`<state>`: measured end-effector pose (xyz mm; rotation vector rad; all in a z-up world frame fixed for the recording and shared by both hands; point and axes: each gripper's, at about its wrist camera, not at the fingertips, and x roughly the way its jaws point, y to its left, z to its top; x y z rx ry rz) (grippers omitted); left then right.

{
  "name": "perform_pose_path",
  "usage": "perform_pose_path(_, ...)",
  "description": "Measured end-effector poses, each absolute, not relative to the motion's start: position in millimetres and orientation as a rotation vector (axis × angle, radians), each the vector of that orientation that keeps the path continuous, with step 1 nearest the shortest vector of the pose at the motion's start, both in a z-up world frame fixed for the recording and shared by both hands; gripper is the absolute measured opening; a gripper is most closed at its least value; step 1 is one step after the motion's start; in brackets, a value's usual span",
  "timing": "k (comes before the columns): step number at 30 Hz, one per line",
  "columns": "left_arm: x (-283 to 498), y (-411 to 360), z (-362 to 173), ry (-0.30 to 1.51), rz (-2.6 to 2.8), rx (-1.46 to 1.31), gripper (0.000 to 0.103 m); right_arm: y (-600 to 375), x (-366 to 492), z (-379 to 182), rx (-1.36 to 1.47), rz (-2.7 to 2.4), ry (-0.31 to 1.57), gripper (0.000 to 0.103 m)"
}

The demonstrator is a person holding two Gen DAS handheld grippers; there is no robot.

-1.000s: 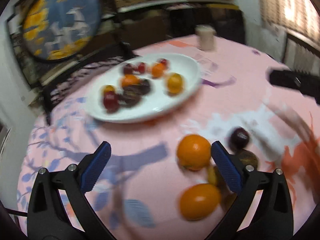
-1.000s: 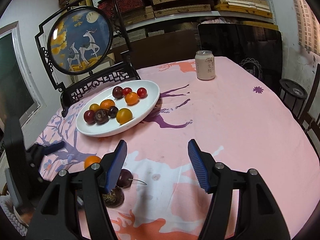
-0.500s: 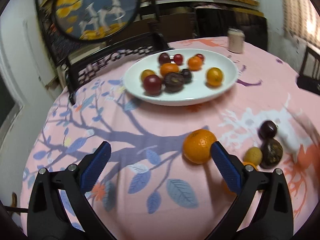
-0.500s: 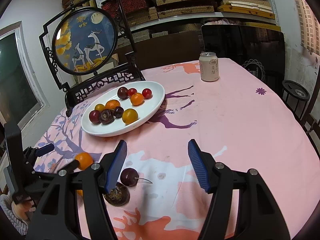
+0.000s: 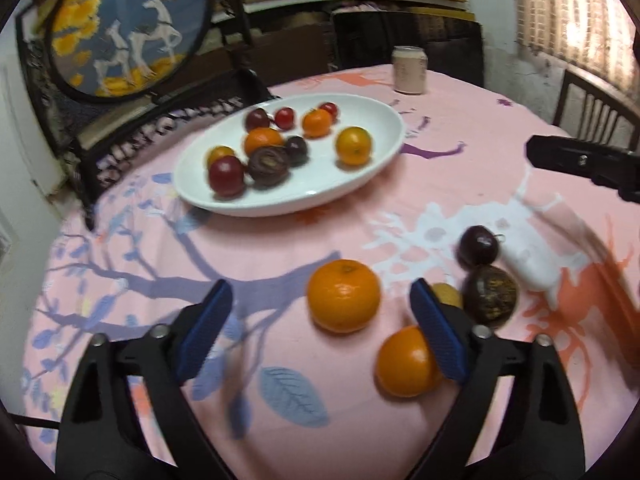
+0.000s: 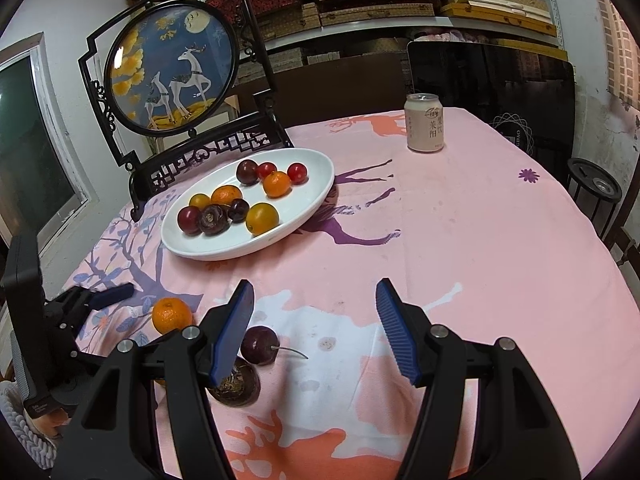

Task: Organize fruits
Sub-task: 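Grasp a mandarin with the left tool while the right tool grasps a stemmed dark cherry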

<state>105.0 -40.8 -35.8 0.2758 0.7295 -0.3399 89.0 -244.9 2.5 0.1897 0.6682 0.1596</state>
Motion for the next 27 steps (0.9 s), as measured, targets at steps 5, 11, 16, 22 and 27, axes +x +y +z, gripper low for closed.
perform_pose_path(5,109,-33,-35,0.773,-0.410,0.187,0.041,-245,91,0,0.214,0.189,0.688,0.064)
perform_pose_path(11,109,-26,-32,0.771,-0.362,0.183,0.040,-244,94,-4,0.241,0.228,0.725,0.064)
perform_pose_path(16,120,-2,-30,0.776,-0.203,0.161,0.040,-240,96,-10,0.249,0.252,0.756,0.064)
perform_pose_path(22,120,-2,-32,0.783,-0.193,0.169,0.043,-223,101,-21,0.191,0.276,0.809,0.054)
perform_pose_path(27,120,-6,-37,0.803,-0.195,0.187,0.048,-215,107,-32,0.179,0.284,0.849,0.046)
